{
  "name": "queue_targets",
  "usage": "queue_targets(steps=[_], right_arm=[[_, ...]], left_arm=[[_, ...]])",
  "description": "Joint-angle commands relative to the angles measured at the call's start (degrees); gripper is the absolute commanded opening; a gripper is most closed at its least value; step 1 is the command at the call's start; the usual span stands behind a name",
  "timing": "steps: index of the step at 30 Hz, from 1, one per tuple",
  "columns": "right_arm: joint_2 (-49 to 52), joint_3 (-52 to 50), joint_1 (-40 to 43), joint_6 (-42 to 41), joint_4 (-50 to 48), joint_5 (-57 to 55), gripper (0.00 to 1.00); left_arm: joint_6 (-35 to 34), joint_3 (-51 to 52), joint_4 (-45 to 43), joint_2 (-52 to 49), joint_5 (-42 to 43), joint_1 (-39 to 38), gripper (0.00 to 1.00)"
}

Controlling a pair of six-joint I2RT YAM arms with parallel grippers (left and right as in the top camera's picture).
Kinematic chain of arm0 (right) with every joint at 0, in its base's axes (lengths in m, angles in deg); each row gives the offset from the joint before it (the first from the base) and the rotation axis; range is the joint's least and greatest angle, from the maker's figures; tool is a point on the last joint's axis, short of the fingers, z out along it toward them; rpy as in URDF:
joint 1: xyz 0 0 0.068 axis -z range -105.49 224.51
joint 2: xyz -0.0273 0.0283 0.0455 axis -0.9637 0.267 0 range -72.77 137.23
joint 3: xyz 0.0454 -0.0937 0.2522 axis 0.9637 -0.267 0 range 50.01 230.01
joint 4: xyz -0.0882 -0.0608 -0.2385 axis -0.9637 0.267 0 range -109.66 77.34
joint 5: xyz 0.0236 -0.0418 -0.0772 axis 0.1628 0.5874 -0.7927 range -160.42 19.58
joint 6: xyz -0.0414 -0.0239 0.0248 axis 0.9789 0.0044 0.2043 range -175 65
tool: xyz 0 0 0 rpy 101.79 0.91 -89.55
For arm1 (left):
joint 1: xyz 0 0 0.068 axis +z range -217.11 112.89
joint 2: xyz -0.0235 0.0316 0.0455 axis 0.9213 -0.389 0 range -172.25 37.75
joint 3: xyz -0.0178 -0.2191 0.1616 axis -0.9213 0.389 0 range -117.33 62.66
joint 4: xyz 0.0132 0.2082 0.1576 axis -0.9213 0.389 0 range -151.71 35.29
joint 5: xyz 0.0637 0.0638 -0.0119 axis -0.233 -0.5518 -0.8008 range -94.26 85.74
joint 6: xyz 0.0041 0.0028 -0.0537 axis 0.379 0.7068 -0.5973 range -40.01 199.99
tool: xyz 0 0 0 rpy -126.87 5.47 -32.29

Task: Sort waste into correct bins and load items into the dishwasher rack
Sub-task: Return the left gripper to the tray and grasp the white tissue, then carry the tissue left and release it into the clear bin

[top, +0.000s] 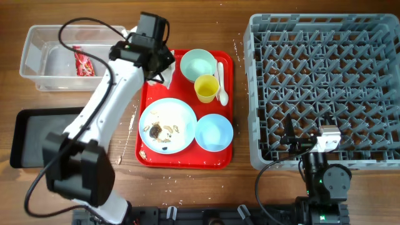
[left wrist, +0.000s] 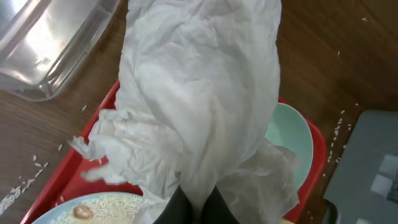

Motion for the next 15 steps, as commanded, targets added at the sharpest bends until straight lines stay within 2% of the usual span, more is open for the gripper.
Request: queue_targets(steps=[1, 7, 10, 15], right_arm=[[-0.26, -0.09, 0.39, 0.7, -0.15, -0.28, 1.0], [-0.26, -0.09, 0.39, 0.7, -0.15, -0.28, 1.0], [-0.26, -0.09, 0.37, 0.7, -0.15, -0.28, 1.0], [-0.26, -0.09, 0.39, 0.7, -0.15, -0.28, 1.0]], left_arm=[[-0.15, 0.15, 2.8, 3.41, 0.15, 0.26, 0.04], [-0.17, 0.15, 6.56, 3.72, 1.62, 0.04, 0.04], [-0.17, 0.15, 5.46, 4.63, 1.62, 0.76, 0.04], [-0.15, 0.15, 2.34, 6.05, -1.27, 6.27, 0.04]])
